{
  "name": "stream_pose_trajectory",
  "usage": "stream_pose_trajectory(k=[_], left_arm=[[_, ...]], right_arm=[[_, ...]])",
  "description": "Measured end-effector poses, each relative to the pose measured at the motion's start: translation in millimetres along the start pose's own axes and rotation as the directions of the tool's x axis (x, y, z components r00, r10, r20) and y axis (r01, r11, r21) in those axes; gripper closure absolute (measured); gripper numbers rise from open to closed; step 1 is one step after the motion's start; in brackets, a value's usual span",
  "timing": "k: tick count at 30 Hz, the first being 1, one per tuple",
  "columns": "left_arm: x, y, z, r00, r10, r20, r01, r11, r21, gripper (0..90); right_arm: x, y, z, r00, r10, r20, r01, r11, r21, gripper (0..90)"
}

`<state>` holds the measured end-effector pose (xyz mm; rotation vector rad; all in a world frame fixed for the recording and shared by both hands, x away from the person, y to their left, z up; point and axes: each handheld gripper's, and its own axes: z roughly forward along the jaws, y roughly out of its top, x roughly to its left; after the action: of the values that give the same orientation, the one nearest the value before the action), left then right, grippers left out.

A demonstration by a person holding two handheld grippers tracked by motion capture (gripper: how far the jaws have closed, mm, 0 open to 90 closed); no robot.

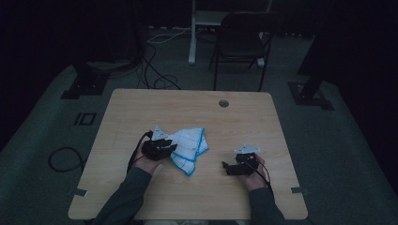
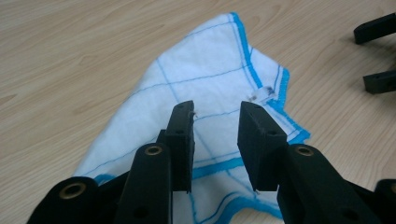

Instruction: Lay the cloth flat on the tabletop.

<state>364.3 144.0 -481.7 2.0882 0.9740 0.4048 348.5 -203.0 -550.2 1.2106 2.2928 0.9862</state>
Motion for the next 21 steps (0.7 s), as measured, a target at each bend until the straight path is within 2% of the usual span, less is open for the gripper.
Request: stream_pose_trajectory(k=[21], left_arm=[[-24.5,10.0,21.6,0.9973,0.044,0.059,-0.044,0.9990,0.003,62.1]], right_arm=[[0.0,0.0,0.0,1.0000,0.000,0.000,0.000,1.000,0.000,11.8]])
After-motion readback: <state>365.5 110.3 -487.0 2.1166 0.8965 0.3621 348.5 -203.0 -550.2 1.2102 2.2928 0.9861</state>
